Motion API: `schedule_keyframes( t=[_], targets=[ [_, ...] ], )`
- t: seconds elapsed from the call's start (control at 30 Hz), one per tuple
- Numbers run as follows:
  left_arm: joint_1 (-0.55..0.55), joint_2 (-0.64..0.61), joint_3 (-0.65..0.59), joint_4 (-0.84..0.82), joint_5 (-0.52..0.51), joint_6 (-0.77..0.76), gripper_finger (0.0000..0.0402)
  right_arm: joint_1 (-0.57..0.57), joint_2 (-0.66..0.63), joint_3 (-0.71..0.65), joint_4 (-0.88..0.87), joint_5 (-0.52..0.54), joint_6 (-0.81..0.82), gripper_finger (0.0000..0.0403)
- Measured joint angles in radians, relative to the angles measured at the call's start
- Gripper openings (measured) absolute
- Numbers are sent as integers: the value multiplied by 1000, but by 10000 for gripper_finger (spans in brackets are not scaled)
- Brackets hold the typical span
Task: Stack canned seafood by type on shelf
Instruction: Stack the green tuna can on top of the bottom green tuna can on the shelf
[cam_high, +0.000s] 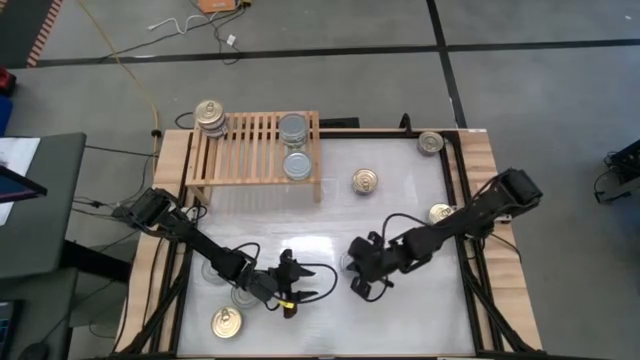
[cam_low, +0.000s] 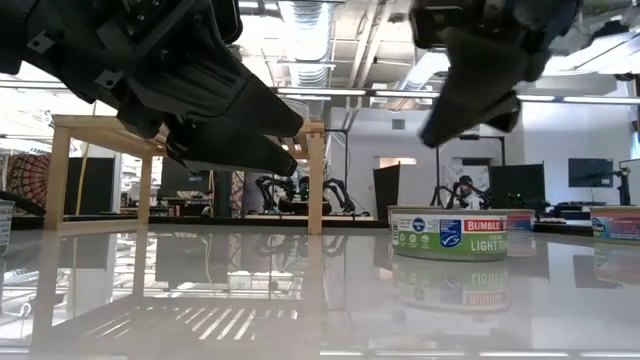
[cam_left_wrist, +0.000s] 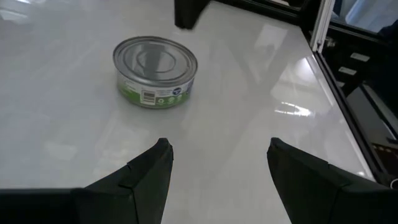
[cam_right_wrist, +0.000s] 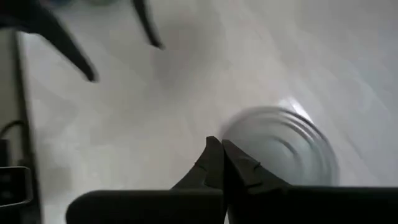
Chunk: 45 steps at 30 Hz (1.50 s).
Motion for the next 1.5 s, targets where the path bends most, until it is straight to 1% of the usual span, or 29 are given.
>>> schedule_keyframes(
  t=[0.07,0.17,0.2,0.33,0.43,0.5,0.57,0.63,0.73,0.87,0.9,1.07,1.17,1.27,1.5],
  targets=[
    [0,0,0,-2,0,0,251,13,-24,0,-108,47,74,18],
    [2,0,0,-2,0,1,251,59,-48,0,-310,167,219,18],
    [2,0,0,-2,0,0,251,79,-54,-1,-375,191,271,18],
    [2,0,0,-2,-1,-1,251,172,-78,-1,-572,242,451,18],
    [3,0,0,-2,-3,-2,251,238,-100,-40,-613,258,556,18],
    [6,0,0,-2,-5,-3,251,274,-118,-91,-586,258,609,18],
    [11,0,0,-2,-8,-4,251,301,-135,-160,-521,257,666,18],
    [17,0,0,-2,-8,-7,251,321,-157,-238,-410,257,702,18],
    [24,0,0,-2,-8,-48,251,333,-203,-357,-154,273,690,18],
    [31,0,0,-3,-8,-92,251,316,-272,-504,194,351,547,18],
    [31,0,0,-4,-9,-99,251,304,-286,-538,270,356,507,18],
    [30,0,0,-19,-74,-136,251,205,-338,-704,631,338,335,18],
    [31,0,0,-24,-79,-143,251,145,-339,-776,822,303,258,18],
    [31,0,0,-25,-80,-146,251,118,-337,-802,885,303,255,25],
    [31,0,0,-40,-80,-161,251,113,-336,-803,888,307,259,58]
  ],
)
